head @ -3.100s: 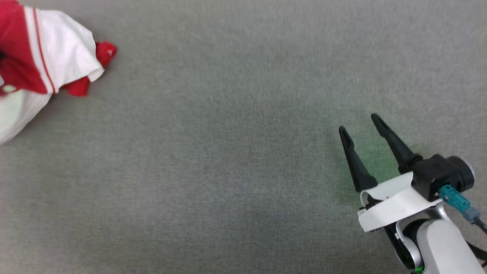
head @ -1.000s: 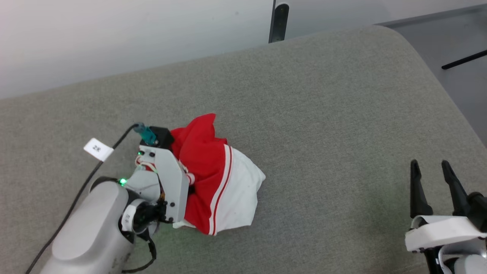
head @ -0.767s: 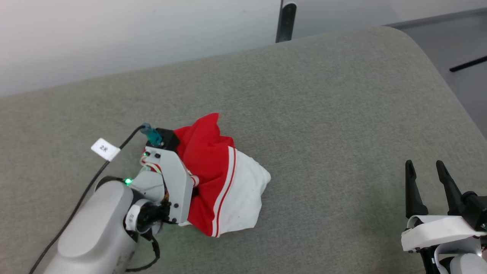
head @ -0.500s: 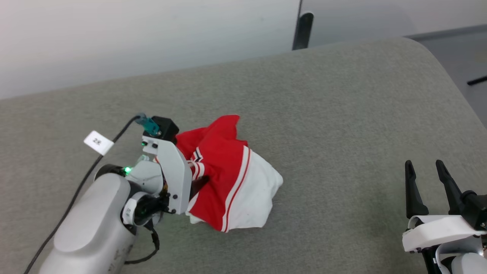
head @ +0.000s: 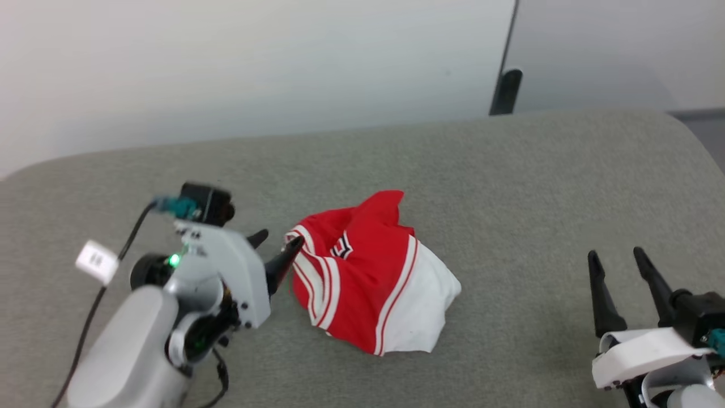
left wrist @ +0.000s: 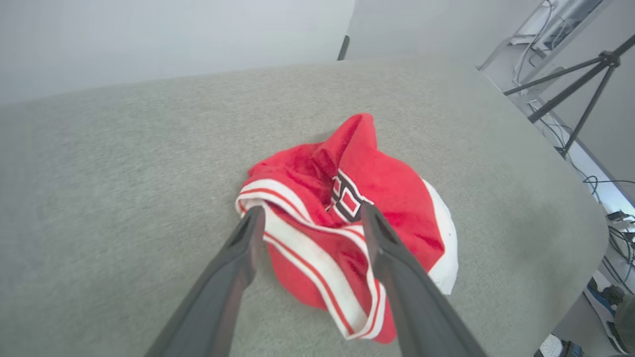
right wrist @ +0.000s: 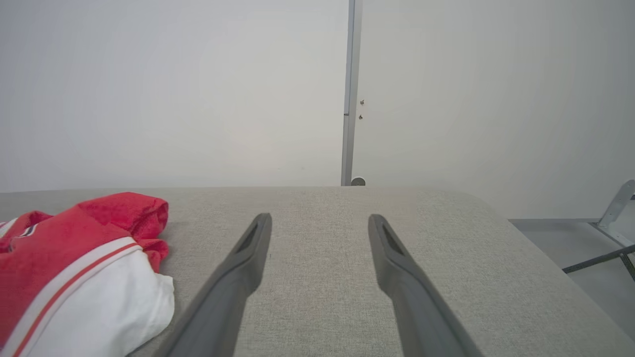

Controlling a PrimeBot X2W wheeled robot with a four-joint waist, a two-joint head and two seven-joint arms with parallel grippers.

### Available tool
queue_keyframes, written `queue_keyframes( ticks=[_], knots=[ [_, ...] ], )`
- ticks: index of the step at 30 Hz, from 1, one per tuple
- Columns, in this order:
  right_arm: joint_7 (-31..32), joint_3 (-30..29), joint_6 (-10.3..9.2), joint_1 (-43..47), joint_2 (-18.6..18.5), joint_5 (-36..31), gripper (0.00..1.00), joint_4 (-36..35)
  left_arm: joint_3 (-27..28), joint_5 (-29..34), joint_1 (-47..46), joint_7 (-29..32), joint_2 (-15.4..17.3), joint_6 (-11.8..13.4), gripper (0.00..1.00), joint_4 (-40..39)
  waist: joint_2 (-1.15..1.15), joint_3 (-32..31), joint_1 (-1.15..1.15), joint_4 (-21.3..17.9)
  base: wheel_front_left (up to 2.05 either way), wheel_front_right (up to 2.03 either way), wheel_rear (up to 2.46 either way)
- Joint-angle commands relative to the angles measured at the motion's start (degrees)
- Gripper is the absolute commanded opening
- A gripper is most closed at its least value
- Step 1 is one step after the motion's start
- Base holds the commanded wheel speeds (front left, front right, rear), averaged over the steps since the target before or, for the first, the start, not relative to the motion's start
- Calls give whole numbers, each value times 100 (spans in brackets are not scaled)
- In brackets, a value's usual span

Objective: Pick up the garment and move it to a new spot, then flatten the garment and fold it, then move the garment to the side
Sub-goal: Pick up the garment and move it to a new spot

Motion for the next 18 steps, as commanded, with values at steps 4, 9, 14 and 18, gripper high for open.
queue_keyframes(
  ticks=[4,9,14,18],
  knots=[
    [7,82,-2,168,-46,66,100,-45,171,91,462,-943,55,-184,100,-60,0,-293,0,308,0,0,0],
    [-27,177,-2,242,-59,124,100,-15,296,282,881,-2026,134,-294,100,-110,0,-384,0,438,0,0,0],
    [-64,198,-2,314,-51,194,100,28,429,391,1261,-2889,143,-313,100,-125,0,-446,0,578,0,0,0],
    [-98,213,-2,385,-32,201,100,51,556,394,1529,-3507,104,-342,100,-104,0,-475,0,666,0,0,0]
  ],
)
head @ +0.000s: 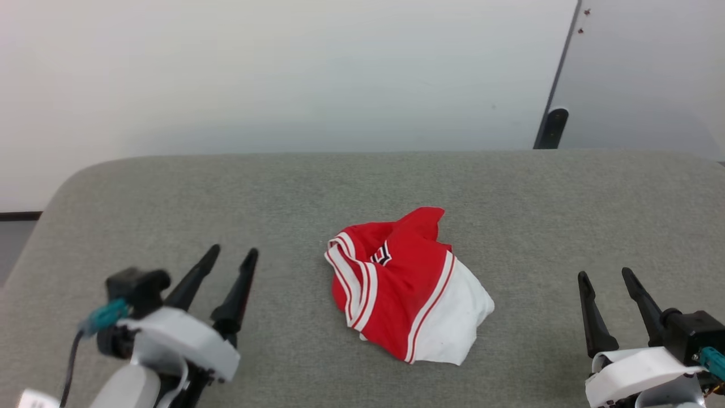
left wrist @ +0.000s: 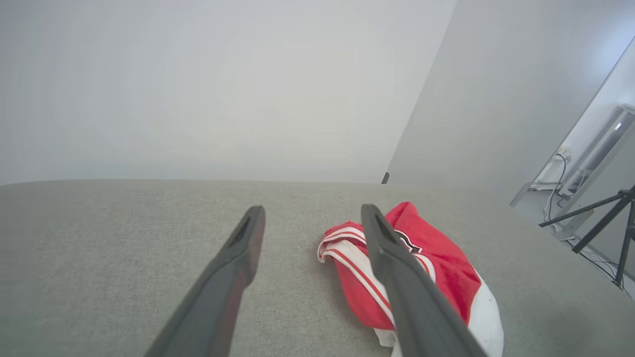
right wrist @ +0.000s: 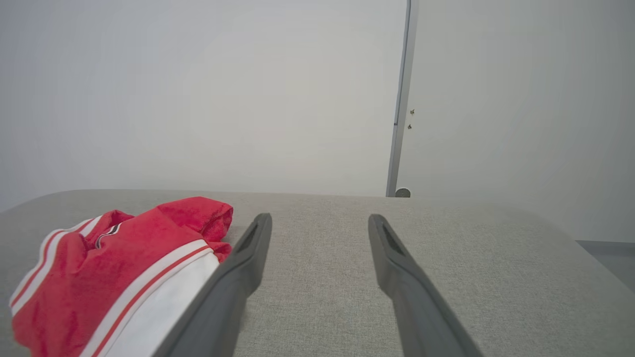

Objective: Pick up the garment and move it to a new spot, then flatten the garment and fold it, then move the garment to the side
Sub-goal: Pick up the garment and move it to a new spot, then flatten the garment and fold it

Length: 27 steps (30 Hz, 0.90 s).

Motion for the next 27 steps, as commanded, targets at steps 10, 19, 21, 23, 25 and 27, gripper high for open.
queue_keyframes(
  ticks=[10,19,21,23,25,27],
  knots=[
    [-99,-41,-2,226,-50,50,100,75,388,264,686,-963,-71,121,100,214,0,-117,0,265,0,0,0],
    [-148,-149,-2,294,-63,29,100,117,955,612,955,-1024,-154,62,100,85,0,-145,0,353,0,0,0],
    [-154,-161,-2,305,-48,9,100,123,1098,729,1019,-1025,-230,37,100,16,0,-142,0,348,0,0,0],
    [-157,-166,-2,312,-45,5,100,127,1165,786,1050,-1025,-261,16,100,-4,0,-142,0,345,0,0,0],
    [-162,-167,-2,322,-35,5,100,133,1277,874,1076,-1026,-334,-6,100,-48,0,-137,0,337,0,0,0],
    [-163,-166,-2,324,-38,7,100,144,1358,952,1132,-1026,-391,-52,100,-60,0,-133,0,332,0,0,0]
  ],
)
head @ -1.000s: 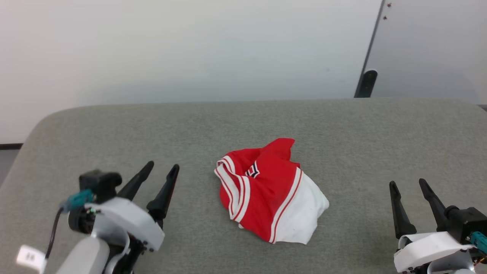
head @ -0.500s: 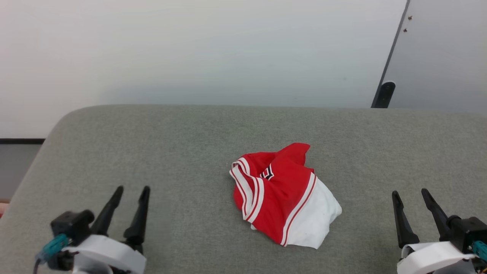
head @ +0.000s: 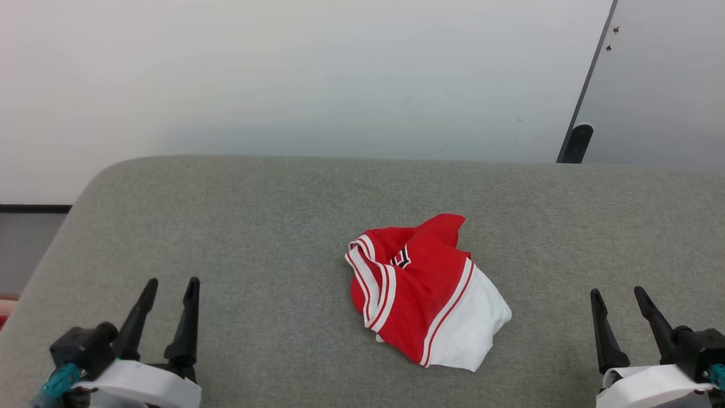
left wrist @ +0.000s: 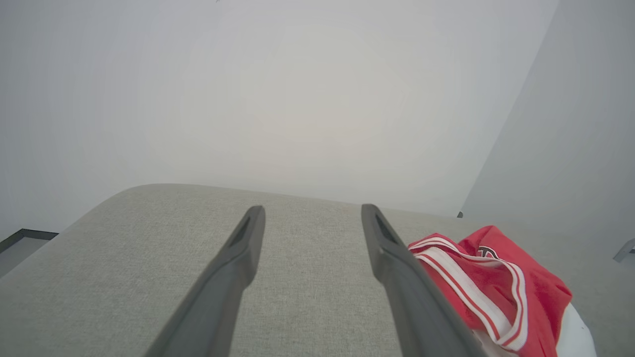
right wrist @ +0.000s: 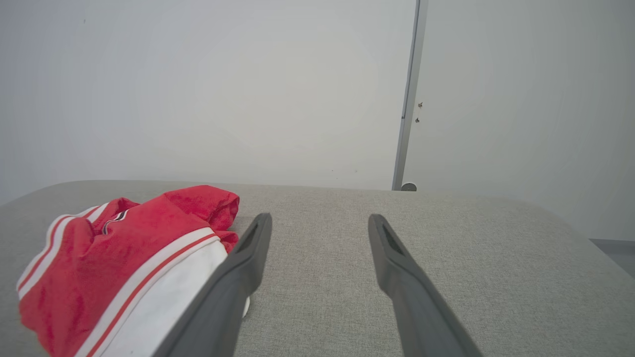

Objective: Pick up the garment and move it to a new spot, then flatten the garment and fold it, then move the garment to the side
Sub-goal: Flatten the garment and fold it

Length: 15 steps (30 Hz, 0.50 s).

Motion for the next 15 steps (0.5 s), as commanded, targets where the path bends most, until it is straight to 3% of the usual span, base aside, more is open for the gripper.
queue_keyframes(
  ticks=[1,15],
  knots=[
    [-34,-6,-2,78,7,3,100,9,55,71,79,-28,-24,-35,100,-12,0,4,0,-3,0,0,0],
    [104,319,-2,114,99,-33,100,-73,642,472,-18,-24,-212,-116,100,106,0,-13,0,482,0,0,0]
  ],
)
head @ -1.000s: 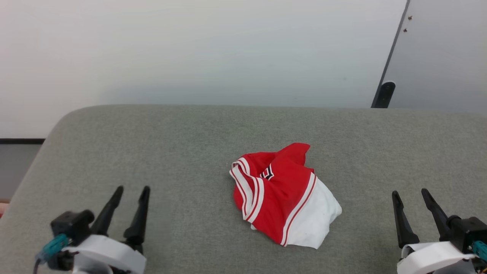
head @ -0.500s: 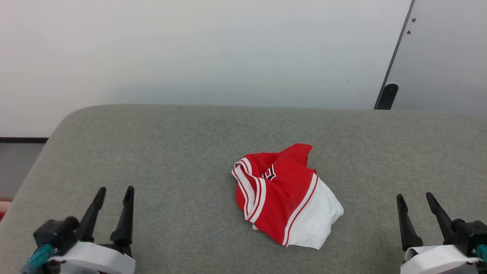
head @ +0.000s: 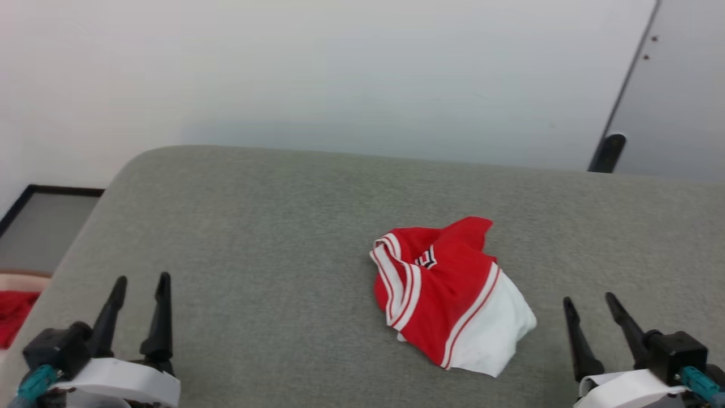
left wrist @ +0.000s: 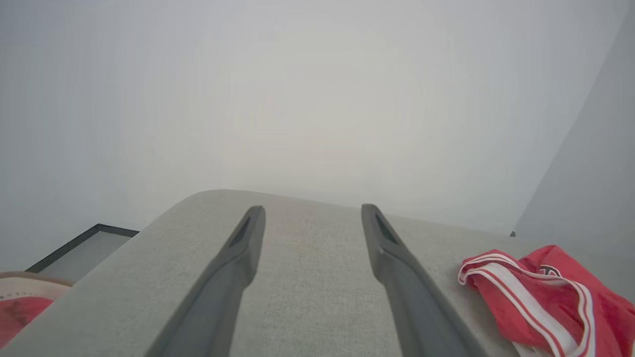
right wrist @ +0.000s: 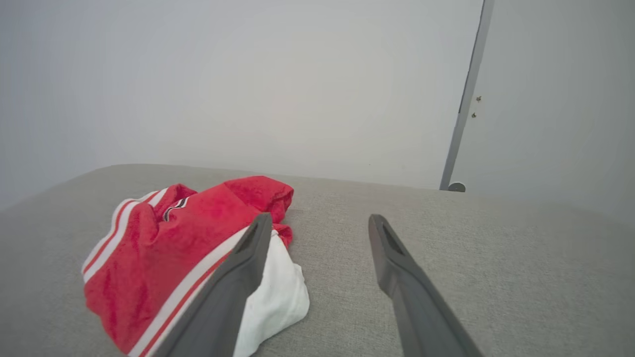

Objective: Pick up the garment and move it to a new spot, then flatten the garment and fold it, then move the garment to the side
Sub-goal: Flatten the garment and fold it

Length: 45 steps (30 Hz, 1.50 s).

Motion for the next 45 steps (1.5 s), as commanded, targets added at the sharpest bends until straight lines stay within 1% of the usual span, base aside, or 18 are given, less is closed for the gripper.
queue_keyframes(
  ticks=[1,6,9,12,19,22,29,36,37,38,39,45],
  knots=[
    [30,47,-2,38,8,11,100,-11,66,81,1,-17,-29,-29,100,12,0,-25,0,172,0,0,0],
    [240,148,-2,-78,-53,76,100,-22,123,160,22,-17,-103,-32,100,12,0,-29,0,359,0,0,0],
    [630,128,-2,-141,-102,161,100,-4,66,190,-27,-17,-163,-39,100,-8,0,8,0,473,0,0,0],
    [1229,123,-2,-212,-151,230,100,-24,-82,229,-122,-18,-204,-43,100,-31,0,93,0,605,0,0,0],
    [2961,32,-2,-444,-339,368,100,-110,-519,169,-580,-18,-313,-42,100,-128,0,677,0,966,0,0,0],
    [3472,-52,-2,-528,-386,384,100,-214,-685,158,-816,-18,-395,-42,100,-141,0,934,0,1121,0,0,0],
    [4193,-125,-2,-667,-381,374,100,-258,-955,114,-1190,-18,-534,-43,100,-28,0,1297,0,1359,0,0,0],
    [4757,-175,-2,-713,-301,261,100,-42,-1086,22,-1372,-18,-625,-43,100,84,0,1440,0,1476,0,0,0],
    [4804,-173,-2,-723,-295,252,73,-29,-1092,5,-1391,-18,-629,-43,100,99,0,1445,0,1485,0,0,0],
    [4828,-172,-1,-733,-279,234,11,-23,-1092,7,-1408,-18,-628,-43,100,110,0,1448,0,1488,0,0,0],
    [4857,-139,0,-759,-277,219,0,-25,-1094,-12,-1416,-18,-627,-43,100,126,0,1445,0,1486,0,0,0],
    [4891,-225,-1,-856,-345,320,0,-260,-1014,-43,-1320,-18,-560,-44,100,226,0,1286,0,1352,0,0,0]
  ],
)
